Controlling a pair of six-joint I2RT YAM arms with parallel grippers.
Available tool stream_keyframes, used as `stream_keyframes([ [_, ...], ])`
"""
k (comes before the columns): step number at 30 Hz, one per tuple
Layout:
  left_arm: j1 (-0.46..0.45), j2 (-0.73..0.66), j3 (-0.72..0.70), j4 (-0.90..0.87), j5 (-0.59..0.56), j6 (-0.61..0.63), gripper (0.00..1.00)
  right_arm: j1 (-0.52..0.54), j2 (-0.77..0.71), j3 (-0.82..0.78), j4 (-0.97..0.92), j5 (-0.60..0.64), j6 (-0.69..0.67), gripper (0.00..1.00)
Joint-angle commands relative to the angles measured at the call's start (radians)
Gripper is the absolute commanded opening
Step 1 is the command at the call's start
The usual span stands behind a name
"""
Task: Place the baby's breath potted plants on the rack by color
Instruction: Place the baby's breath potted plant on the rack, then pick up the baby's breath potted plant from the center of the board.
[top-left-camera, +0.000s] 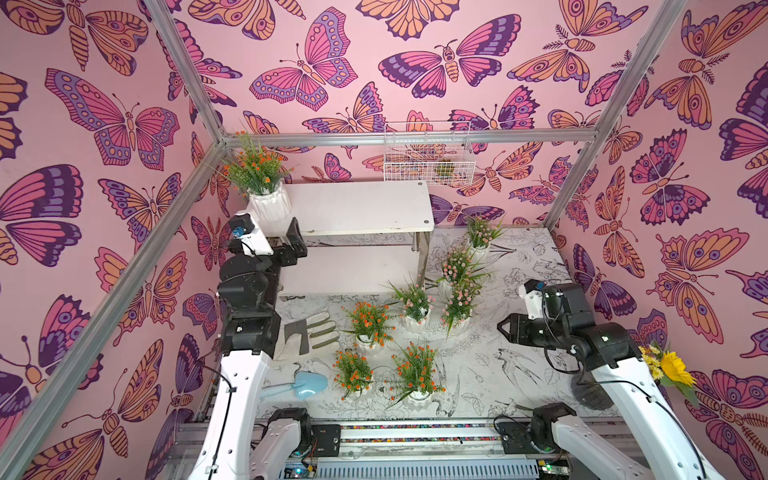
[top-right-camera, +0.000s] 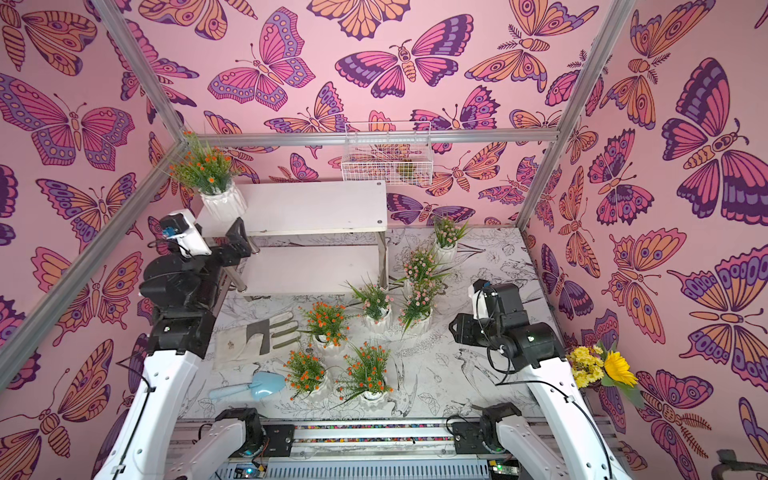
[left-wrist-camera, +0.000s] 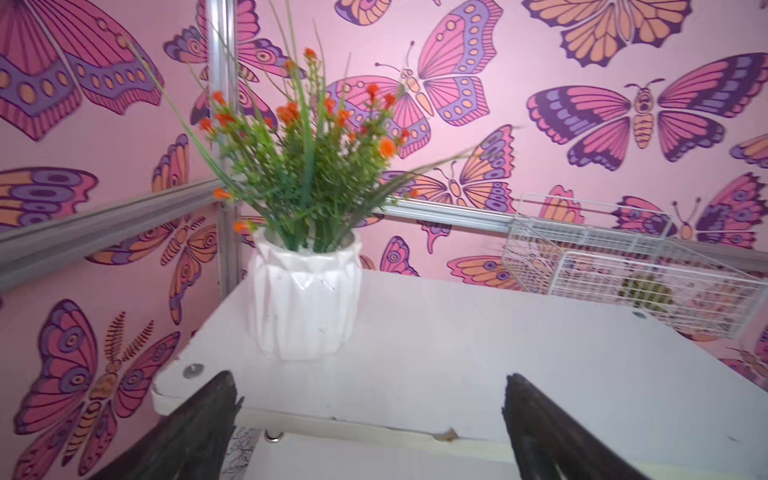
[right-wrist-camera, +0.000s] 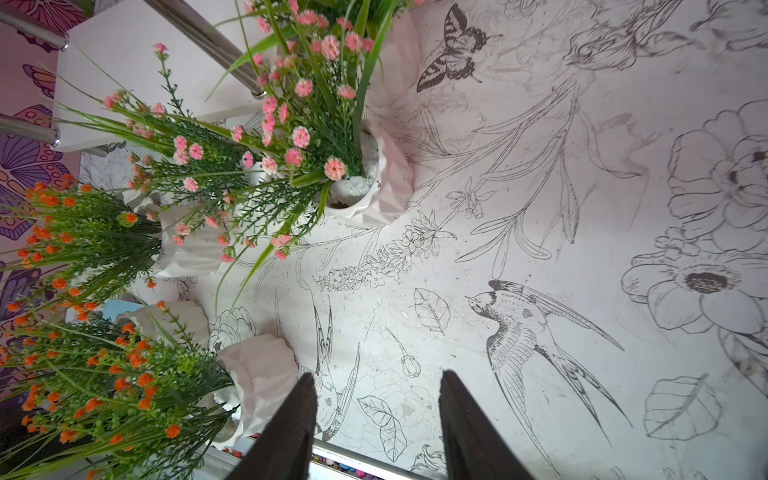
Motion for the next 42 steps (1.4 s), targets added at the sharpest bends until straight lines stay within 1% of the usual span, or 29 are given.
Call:
stream_keyframes([
  [1, -0.066, -0.05, -0.079, -0.047, 0.059, -0.048, 1.0, 0.019, -0.001, -0.034, 0.047, -0.028, 0.029, 0.5],
  [6, -0.198, -0.113, -0.178, -0.066, 0.055, -0.078, 1.0, 0.109, 0.001, -0.083, 0.085, 0.032, 0.067, 0.5],
  [9, -0.281, -0.118, -0.209, -0.086, 0.065, -0.079, 1.0, 0.17, 0.001, -0.112, 0.116, 0.073, 0.096, 0.5],
  [11, -0.334, -0.108, -0.21, -0.125, 0.055, -0.075, 1.0, 0.217, 0.003, -0.132, 0.144, 0.097, 0.122, 0.5],
  [14, -0.408, -0.09, -0.223, -0.144, 0.072, -0.075, 0.99, 0.302, 0.015, -0.165, 0.182, 0.157, 0.168, 0.5],
  [16, -0.457, -0.081, -0.237, -0.142, 0.115, -0.069, 0.98, 0.363, 0.026, -0.187, 0.21, 0.193, 0.203, 0.5],
  [19, -0.53, -0.068, -0.255, -0.142, 0.146, -0.057, 0.98, 0.447, 0.045, -0.215, 0.261, 0.231, 0.247, 0.5],
  [26, -0.7, -0.02, -0.291, -0.144, 0.134, -0.024, 0.97, 0.586, 0.114, -0.215, 0.322, 0.279, 0.308, 0.49],
  [28, -0.747, -0.006, -0.298, -0.144, 0.115, -0.012, 0.97, 0.621, 0.132, -0.215, 0.337, 0.294, 0.32, 0.48],
  [31, -0.797, 0.006, -0.304, -0.146, 0.086, 0.012, 0.97, 0.656, 0.151, -0.22, 0.356, 0.3, 0.34, 0.47],
  [33, -0.813, 0.017, -0.302, -0.153, 0.078, 0.019, 0.97, 0.68, 0.161, -0.225, 0.374, 0.305, 0.353, 0.45],
  [36, -0.823, 0.025, -0.303, -0.161, 0.063, 0.011, 0.97, 0.723, 0.17, -0.227, 0.386, 0.322, 0.371, 0.43],
  [42, -0.828, 0.01, -0.303, -0.204, -0.027, -0.025, 0.97, 0.801, 0.215, -0.234, 0.413, 0.36, 0.411, 0.4],
])
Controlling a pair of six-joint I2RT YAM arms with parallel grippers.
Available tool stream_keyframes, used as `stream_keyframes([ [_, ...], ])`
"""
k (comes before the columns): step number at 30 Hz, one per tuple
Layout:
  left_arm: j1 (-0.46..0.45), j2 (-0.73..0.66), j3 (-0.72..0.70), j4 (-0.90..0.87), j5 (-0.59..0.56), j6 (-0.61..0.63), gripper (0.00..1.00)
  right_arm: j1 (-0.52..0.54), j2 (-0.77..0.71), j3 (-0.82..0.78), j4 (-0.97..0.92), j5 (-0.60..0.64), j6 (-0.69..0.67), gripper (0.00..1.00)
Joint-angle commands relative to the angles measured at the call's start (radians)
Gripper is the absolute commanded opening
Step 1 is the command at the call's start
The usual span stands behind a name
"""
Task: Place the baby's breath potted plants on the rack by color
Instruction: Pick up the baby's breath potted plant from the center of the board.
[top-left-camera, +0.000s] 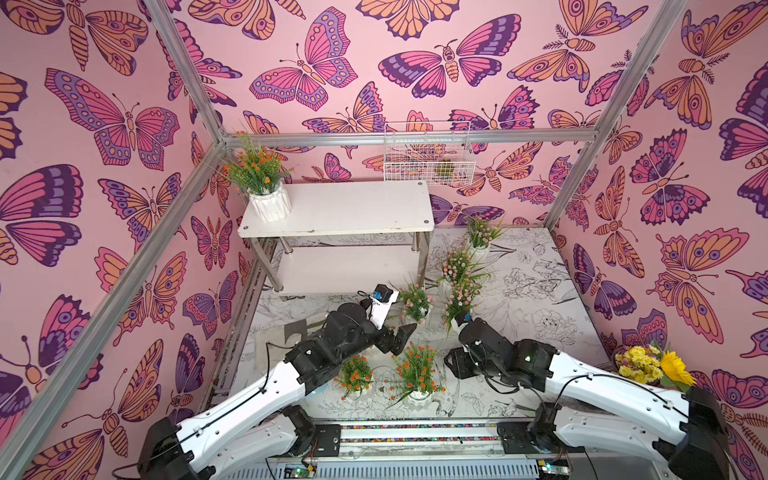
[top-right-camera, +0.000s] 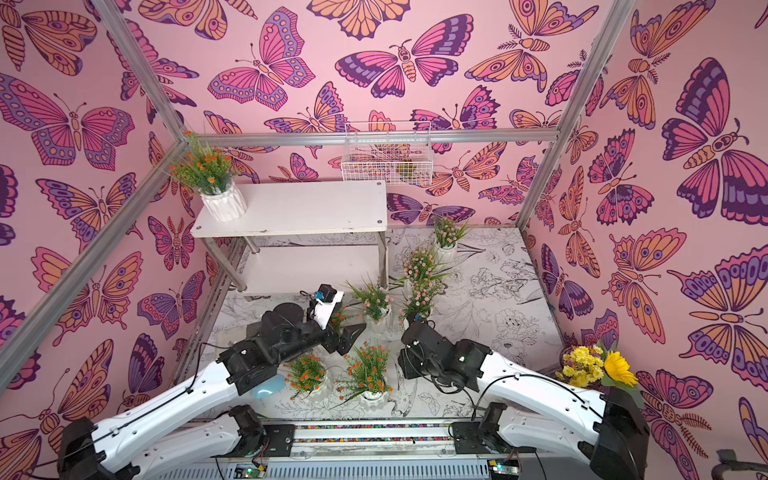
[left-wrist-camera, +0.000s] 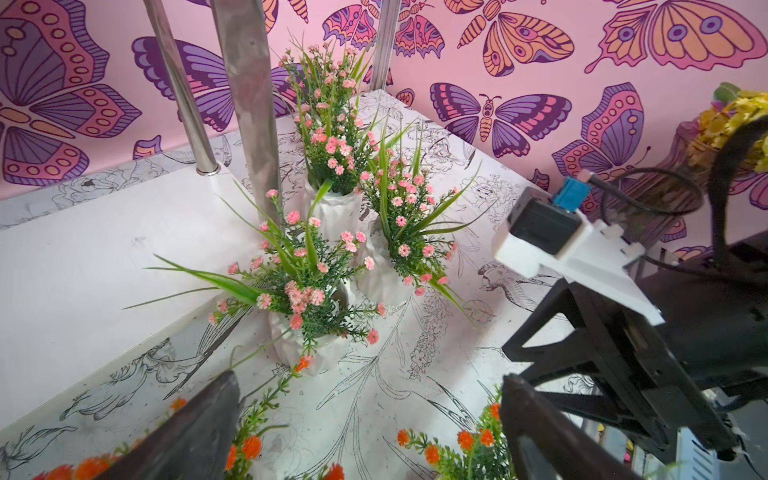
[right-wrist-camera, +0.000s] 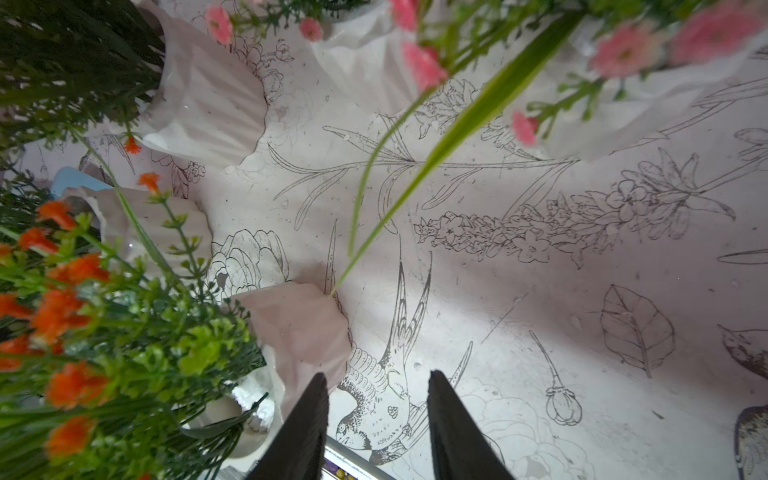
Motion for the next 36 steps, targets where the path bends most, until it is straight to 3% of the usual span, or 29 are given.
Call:
stream_keyframes([
  [1, -0.005, -0.021, -0.016, -0.044, -0.078, -0.026, 0.97, 0.038, 0.029, -0.015, 0.03, 0.049, 0.047, 0.4],
  [4, -0.005, -0.038, -0.004, -0.09, -0.132, -0.06, 0.97, 0.069, 0.052, -0.022, 0.064, 0.056, 0.061, 0.4],
  [17, -0.007, -0.152, -0.033, -0.183, -0.161, -0.091, 0.96, 0.204, 0.129, 0.001, 0.112, 0.116, 0.127, 0.37],
  [36, -0.007, -0.169, -0.03, -0.223, -0.149, -0.102, 0.96, 0.273, 0.199, 0.026, 0.11, 0.15, 0.169, 0.3],
])
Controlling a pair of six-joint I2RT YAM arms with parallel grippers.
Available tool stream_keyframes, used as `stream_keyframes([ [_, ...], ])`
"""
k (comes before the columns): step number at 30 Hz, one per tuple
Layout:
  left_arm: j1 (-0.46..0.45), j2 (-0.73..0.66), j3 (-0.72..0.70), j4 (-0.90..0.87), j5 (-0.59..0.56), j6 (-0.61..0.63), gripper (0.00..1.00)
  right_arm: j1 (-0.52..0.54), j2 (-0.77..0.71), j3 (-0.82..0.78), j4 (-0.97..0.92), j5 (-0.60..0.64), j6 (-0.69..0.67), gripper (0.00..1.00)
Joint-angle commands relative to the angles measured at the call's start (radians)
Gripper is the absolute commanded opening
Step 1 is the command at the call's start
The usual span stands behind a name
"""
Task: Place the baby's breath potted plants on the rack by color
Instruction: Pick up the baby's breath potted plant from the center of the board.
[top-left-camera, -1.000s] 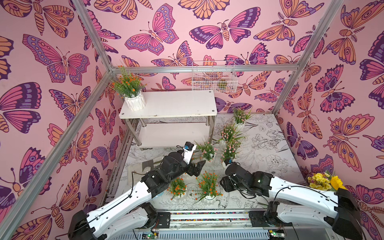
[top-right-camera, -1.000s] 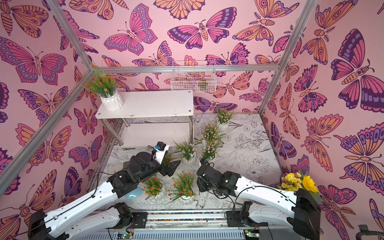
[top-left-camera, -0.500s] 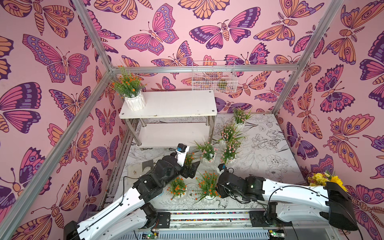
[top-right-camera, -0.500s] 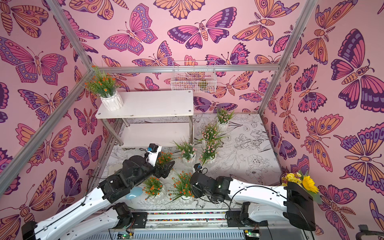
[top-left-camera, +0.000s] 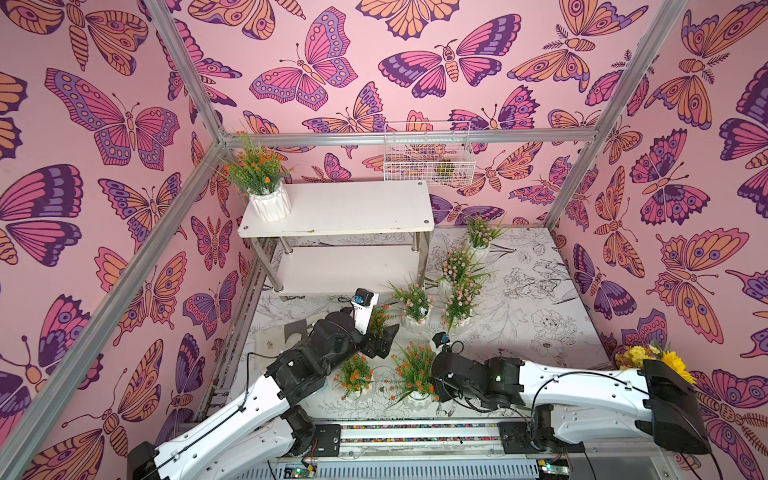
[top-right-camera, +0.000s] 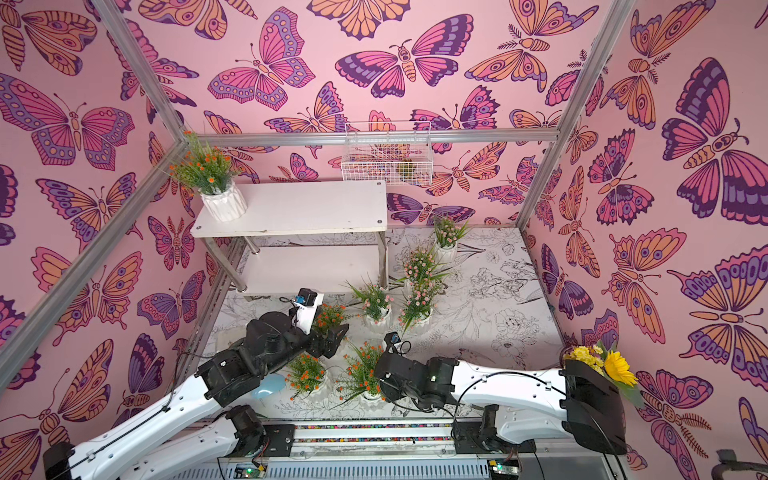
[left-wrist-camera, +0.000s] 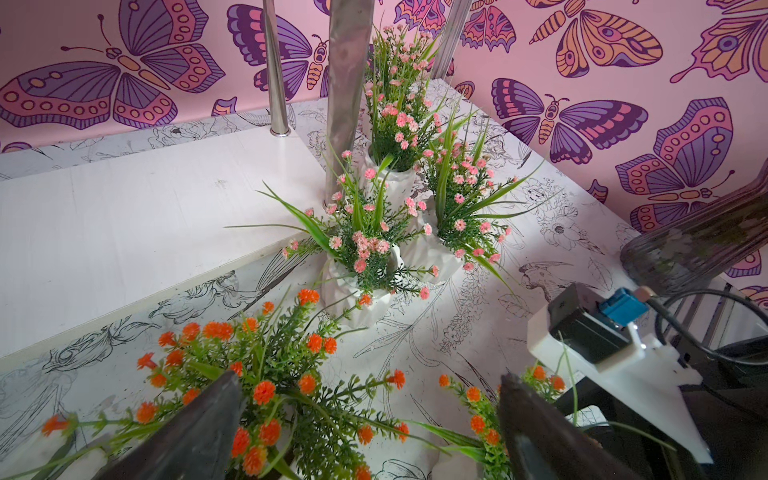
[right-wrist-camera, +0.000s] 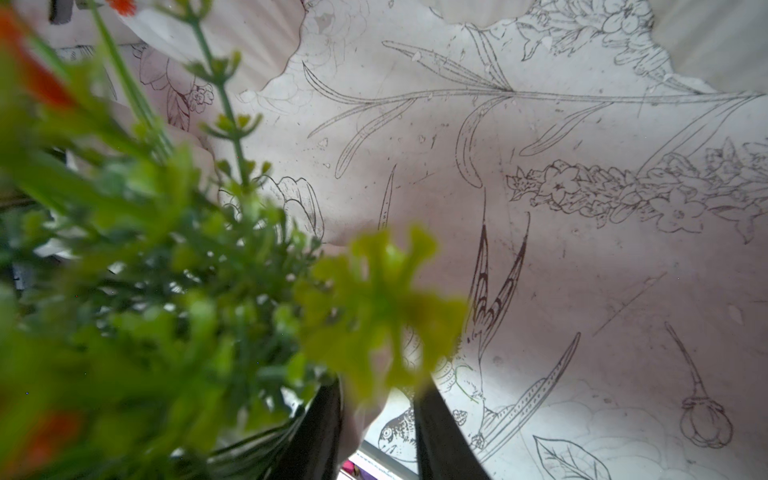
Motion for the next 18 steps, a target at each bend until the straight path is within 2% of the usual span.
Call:
stream_keyframes([
  [1, -0.006, -0.019, -0.014, -0.029, -0.009, -0.005, 0.96, 0.012, 0.033, 0.041, -0.006, 0.029, 0.016, 0.29],
  [8, -0.007, -0.031, -0.021, -0.042, -0.014, -0.005, 0.96, 0.012, 0.117, 0.081, -0.025, 0.037, 0.039, 0.21],
  [11, -0.007, -0.033, -0.022, -0.048, -0.017, -0.005, 0.97, 0.012, 0.149, 0.098, -0.053, 0.054, 0.049, 0.13],
  [13, -0.006, -0.037, -0.024, -0.051, -0.022, -0.01, 0.98, 0.012, 0.154, 0.104, -0.07, 0.071, 0.052, 0.07],
  [18, -0.008, -0.04, -0.021, -0.051, -0.02, -0.007, 1.0, 0.009, 0.134, 0.155, -0.17, 0.143, 0.024, 0.02],
])
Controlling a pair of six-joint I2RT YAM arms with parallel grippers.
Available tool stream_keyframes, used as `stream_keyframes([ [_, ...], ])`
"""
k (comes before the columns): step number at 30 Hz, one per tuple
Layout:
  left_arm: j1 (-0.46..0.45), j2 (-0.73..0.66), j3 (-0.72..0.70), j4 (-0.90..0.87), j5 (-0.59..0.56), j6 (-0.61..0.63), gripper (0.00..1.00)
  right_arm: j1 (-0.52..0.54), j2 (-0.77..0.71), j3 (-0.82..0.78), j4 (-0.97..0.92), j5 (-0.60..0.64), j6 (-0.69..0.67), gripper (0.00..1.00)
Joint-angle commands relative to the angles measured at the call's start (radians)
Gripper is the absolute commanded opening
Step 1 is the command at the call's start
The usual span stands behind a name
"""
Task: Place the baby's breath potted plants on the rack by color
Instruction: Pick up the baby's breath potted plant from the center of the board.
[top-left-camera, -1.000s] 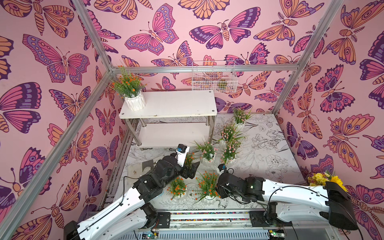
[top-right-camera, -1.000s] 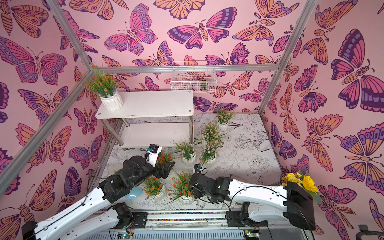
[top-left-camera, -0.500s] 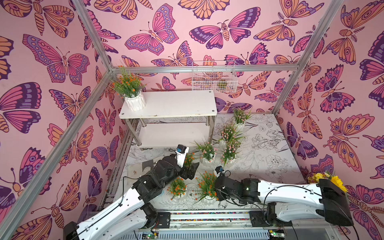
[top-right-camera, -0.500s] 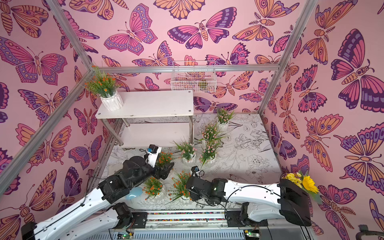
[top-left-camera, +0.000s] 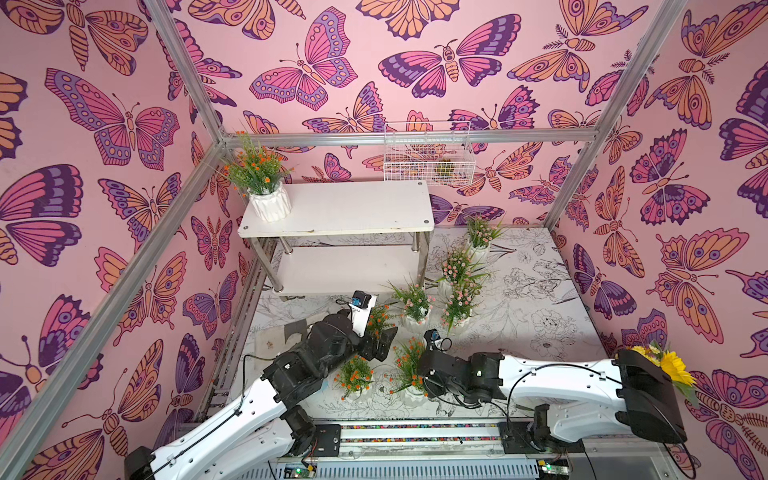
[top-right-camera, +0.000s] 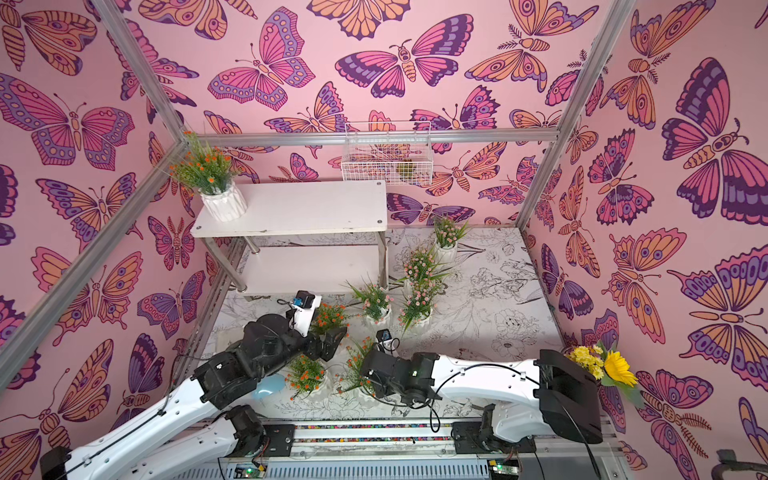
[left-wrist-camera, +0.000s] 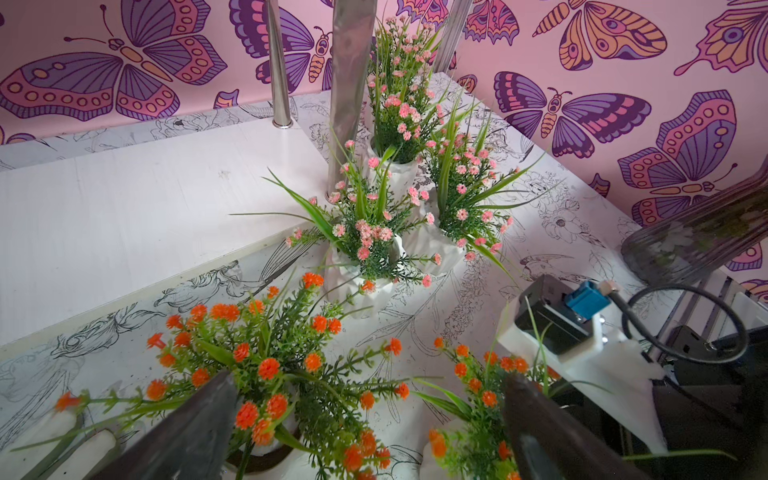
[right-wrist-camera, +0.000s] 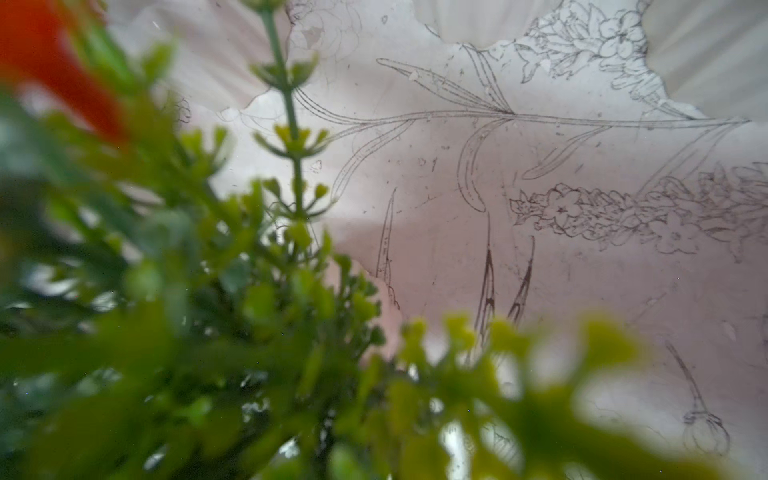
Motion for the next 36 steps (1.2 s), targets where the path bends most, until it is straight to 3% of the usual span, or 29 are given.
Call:
stream_keyframes([
  [1, -0.006, -0.013, -0.014, -0.019, -0.016, -0.001, 1.0, -0.001, -0.008, 0.06, -0.132, 0.088, -0.02, 0.01],
  [10, -0.006, -0.001, 0.017, -0.001, 0.017, 0.05, 1.0, -0.142, -0.192, 0.08, -0.219, 0.065, -0.161, 0.0],
  [19, -0.007, 0.045, 0.093, 0.067, 0.1, 0.157, 1.0, -0.408, -0.322, 0.207, -0.363, -0.148, -0.355, 0.0],
  [28, -0.019, 0.126, 0.123, 0.266, 0.245, 0.274, 1.0, -0.533, -0.281, 0.471, -0.512, -0.263, -0.502, 0.0],
  [36, -0.084, 0.195, 0.06, 0.432, 0.293, 0.324, 1.0, -0.594, -0.227, 0.543, -0.505, -0.345, -0.553, 0.0],
])
